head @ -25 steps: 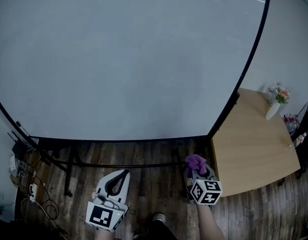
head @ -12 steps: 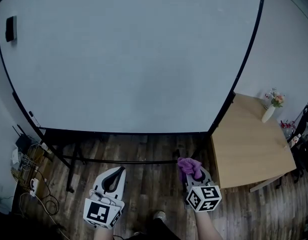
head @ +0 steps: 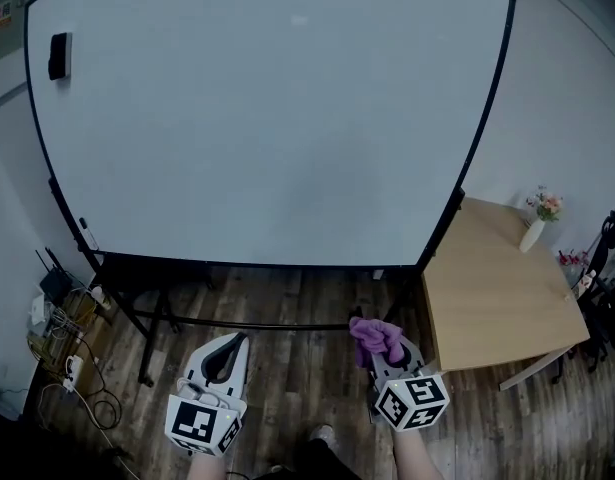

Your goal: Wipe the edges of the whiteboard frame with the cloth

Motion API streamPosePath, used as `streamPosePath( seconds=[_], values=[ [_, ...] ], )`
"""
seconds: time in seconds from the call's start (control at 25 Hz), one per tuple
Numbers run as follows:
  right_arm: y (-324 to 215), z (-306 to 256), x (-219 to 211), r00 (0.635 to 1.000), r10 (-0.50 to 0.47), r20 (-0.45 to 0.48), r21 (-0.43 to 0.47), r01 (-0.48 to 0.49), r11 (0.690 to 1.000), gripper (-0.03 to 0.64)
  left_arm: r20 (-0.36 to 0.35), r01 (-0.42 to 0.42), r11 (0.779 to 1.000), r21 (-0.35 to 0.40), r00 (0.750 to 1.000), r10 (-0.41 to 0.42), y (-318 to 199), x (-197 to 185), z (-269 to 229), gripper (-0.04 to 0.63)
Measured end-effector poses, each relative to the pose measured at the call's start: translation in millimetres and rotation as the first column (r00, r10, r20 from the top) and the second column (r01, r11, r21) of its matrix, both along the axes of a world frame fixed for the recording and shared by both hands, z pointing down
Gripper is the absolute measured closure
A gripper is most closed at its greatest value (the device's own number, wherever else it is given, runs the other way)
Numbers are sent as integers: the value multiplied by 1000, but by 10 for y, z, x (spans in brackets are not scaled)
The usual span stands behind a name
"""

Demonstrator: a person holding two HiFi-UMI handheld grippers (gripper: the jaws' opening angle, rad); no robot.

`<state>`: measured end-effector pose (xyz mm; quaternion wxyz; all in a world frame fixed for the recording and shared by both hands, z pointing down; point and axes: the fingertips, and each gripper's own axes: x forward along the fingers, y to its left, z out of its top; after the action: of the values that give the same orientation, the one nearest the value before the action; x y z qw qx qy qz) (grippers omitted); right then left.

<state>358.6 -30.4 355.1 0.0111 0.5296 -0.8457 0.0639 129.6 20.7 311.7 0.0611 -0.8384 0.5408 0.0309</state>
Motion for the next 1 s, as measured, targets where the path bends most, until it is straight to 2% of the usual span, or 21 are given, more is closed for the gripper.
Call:
streamPosePath(
  seconds=[0.28, 0.6, 1.0],
  values=[
    [311, -159, -185, 999, -43, -7, 36, 43, 998, 537, -4, 6, 1000, 16, 1000, -6, 295, -97, -74, 578],
    [489, -310, -370, 993, -112, -27, 77, 113, 991, 535, 8, 70, 997, 42, 997, -71, 500, -222, -188, 578],
    [689, -380, -255, 977, -208, -45, 92, 212, 973, 535, -3, 157, 986, 60, 988, -157, 774, -4, -293, 578]
  ],
)
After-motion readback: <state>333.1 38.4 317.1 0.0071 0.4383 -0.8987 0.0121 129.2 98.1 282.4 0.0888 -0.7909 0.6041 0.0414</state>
